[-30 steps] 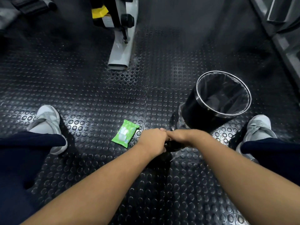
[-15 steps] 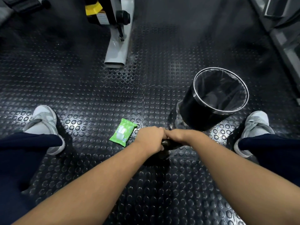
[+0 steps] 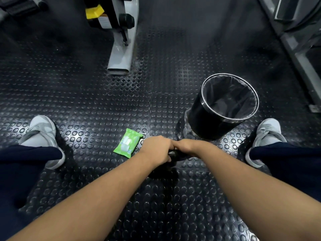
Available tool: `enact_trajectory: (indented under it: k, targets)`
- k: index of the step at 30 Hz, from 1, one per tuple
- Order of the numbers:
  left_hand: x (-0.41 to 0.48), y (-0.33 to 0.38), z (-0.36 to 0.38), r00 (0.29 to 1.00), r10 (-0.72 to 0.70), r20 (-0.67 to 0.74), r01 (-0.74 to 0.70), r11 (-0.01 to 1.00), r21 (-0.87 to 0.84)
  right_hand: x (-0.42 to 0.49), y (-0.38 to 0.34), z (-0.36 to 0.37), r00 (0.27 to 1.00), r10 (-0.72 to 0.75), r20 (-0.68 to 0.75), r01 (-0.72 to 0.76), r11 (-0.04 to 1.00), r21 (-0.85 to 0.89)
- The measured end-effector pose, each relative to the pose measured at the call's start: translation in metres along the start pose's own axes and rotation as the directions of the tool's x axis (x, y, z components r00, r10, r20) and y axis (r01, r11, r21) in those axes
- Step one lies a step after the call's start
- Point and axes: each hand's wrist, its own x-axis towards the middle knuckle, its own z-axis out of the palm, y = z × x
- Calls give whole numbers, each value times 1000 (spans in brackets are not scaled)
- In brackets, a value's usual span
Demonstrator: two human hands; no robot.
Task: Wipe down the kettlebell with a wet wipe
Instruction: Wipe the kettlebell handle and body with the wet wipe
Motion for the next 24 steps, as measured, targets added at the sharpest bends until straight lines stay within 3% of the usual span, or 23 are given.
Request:
enact_trajectory:
  k: [2, 4, 8, 11, 15, 19, 24]
  targets:
    - [-1, -1, -1, 1000, 3, -13, -3, 1000, 28, -3, 3, -3, 999, 43, 17, -45, 994, 98]
    - [-1, -1, 0, 1000, 2, -15, -1, 1000, 28, -7, 10, -7, 995, 84, 54, -98, 936, 338]
    - [-1, -1, -1, 1000, -8, 4, 8, 1000, 12, -10, 28, -1, 988, 144, 52, -136, 674, 726]
    - [0, -1, -1, 999, -17, 35, 17, 1000, 11, -4, 34, 21, 982, 174, 75, -137, 374, 917]
    - [4, -1, 1, 999, -14, 32, 13, 1000, 23, -6, 29, 29, 988, 100, 114, -124, 98, 987]
    - [5, -5, 3, 1000, -20, -2, 20, 1000, 13, -10, 24, 18, 984, -3, 177, -177, 23, 984]
    - [8, -4, 1, 999, -34, -4, 34, 999, -17, -29, 7, 1, 994, -11, 111, -111, -46, 993]
